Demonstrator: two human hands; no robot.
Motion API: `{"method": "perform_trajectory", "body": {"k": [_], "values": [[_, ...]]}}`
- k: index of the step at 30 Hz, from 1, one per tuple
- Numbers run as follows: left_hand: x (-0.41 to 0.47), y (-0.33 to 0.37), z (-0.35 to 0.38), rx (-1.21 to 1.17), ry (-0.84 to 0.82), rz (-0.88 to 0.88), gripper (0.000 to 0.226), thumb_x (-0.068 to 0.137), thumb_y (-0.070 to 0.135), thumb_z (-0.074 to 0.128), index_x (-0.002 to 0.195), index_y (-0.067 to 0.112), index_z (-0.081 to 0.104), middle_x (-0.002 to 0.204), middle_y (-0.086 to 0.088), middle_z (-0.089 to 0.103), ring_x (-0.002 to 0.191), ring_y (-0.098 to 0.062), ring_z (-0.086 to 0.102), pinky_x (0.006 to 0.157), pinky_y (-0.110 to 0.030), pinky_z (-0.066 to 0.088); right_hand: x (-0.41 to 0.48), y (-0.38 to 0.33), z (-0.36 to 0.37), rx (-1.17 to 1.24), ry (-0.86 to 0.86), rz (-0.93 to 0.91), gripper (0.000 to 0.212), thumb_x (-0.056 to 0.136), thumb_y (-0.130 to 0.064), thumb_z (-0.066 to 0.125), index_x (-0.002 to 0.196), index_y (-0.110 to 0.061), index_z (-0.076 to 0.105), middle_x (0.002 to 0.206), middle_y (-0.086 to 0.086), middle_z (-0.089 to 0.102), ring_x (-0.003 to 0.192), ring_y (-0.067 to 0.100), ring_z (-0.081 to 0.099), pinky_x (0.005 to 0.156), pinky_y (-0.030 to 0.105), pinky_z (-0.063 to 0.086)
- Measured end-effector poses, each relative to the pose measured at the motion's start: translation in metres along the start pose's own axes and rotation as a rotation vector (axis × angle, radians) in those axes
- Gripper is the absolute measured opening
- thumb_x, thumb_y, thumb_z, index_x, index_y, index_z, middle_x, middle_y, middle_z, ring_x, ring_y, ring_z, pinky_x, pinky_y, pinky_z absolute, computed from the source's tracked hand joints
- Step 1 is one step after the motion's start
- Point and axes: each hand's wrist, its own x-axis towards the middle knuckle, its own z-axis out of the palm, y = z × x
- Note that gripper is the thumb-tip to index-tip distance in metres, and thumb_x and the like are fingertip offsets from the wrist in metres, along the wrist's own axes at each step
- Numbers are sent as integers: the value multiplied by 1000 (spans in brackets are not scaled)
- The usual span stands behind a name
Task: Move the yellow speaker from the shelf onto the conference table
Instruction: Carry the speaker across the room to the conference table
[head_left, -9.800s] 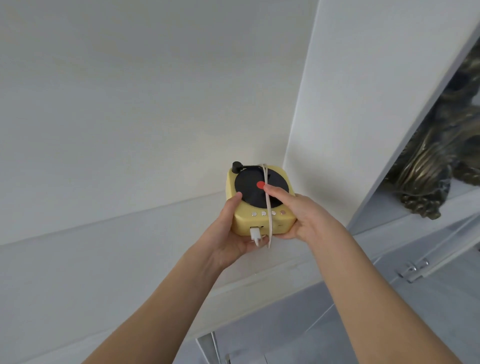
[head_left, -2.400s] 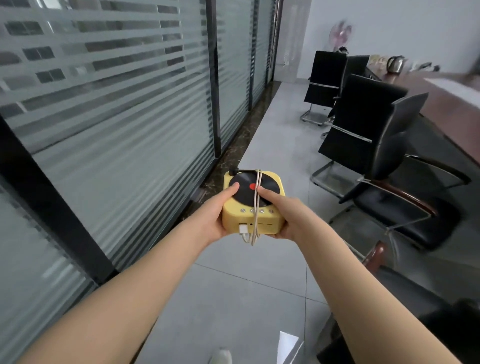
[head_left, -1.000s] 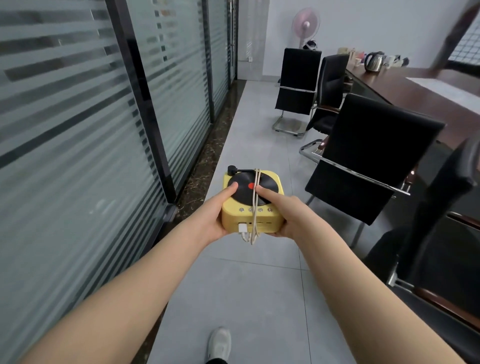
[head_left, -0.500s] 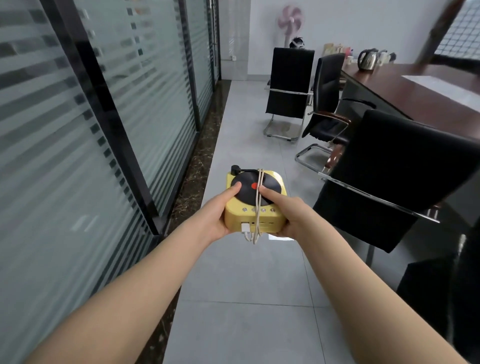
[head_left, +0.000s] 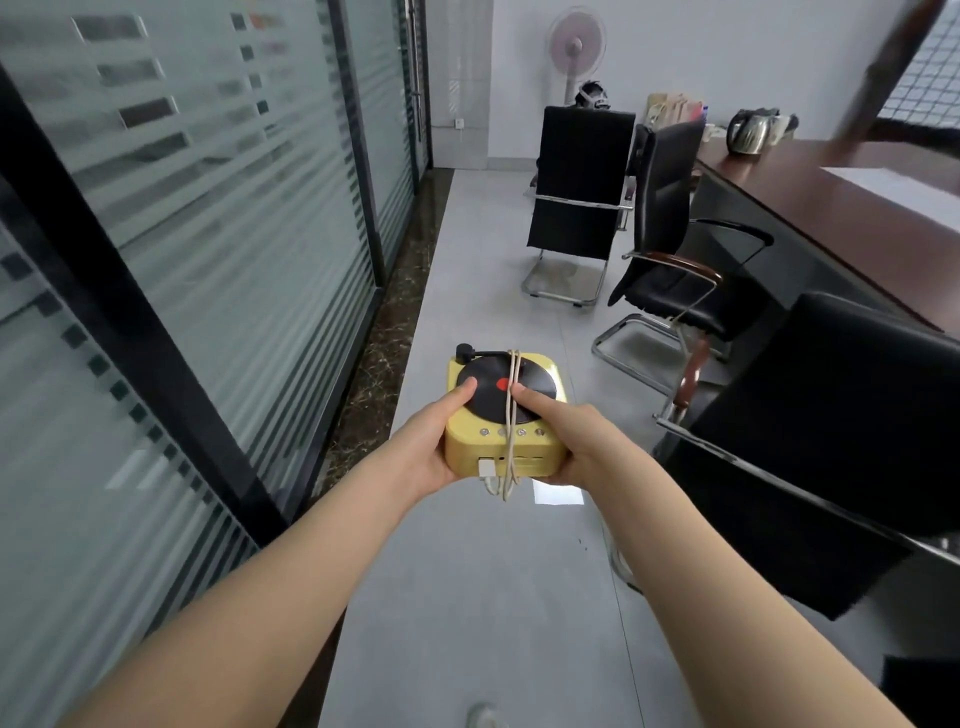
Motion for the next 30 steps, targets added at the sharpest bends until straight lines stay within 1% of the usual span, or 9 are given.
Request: {"method": "perform_trajectory", "body": {"k": [4,6,8,11,14,17,21,25,30], "values": [[63,42,11,-12,22,2,30,89,37,58,109,15,64,106,-10,72,97,-27,68,77,-41,55,66,-49,1,-27,-16,12,75,51,-43,88,111,-8,61,100,14,73,89,33,71,85,52,55],[89,60,14,-26,29,5,32,90,36,57,112,15,63,112,-11,70,101,-27,66,82,-42,54,94,-69,3,-40,-26,13,75,51,-44,88,111,-8,62,98,14,74,89,33,71,85,52,56],[109,77,14,-40,26,6,29,91,35,56,109,14,64,109,-11,70,102,-28,65,86,-42,52,116,-86,8,-47,-36,16,72,54,-43,87,111,-8,61,94,13,75,89,32,71,86,51,55],[144,105,12,-57,31,21,24,92,34,55,101,14,65,99,-10,72,97,-27,66,84,-42,52,154,-113,17,-51,-49,14,69,57,-43,86,111,-8,61,93,13,74,89,32,71,86,50,55],[182,133,6,-55,33,27,26,91,34,55,105,14,64,108,-11,70,102,-28,65,85,-43,52,193,-138,30,-63,-46,13,72,55,-44,87,112,-8,60,100,14,73,89,32,71,82,48,57],[223,161,-2,-49,22,33,25,91,35,55,104,15,64,106,-10,70,98,-27,66,83,-41,53,231,-163,42,-55,-50,10,70,58,-43,86,112,-8,60,96,13,74,86,31,71,81,46,57],[289,210,-14,-51,-7,30,28,91,36,55,107,15,64,111,-11,69,102,-28,65,85,-42,52,294,-207,63,-51,-29,-8,66,60,-43,85,112,-9,60,95,11,73,83,29,69,71,39,56],[344,259,-25,-44,-31,15,31,92,36,55,113,15,63,115,-12,69,104,-28,65,81,-42,53,350,-248,86,-44,-3,0,72,54,-45,87,112,-10,61,98,12,74,86,29,71,77,42,57],[407,318,-36,-8,-43,10,29,91,36,56,110,15,63,106,-10,71,98,-27,67,80,-41,54,415,-293,109,-23,12,2,72,55,-45,86,111,-8,60,98,12,73,89,30,70,82,45,57]]}}
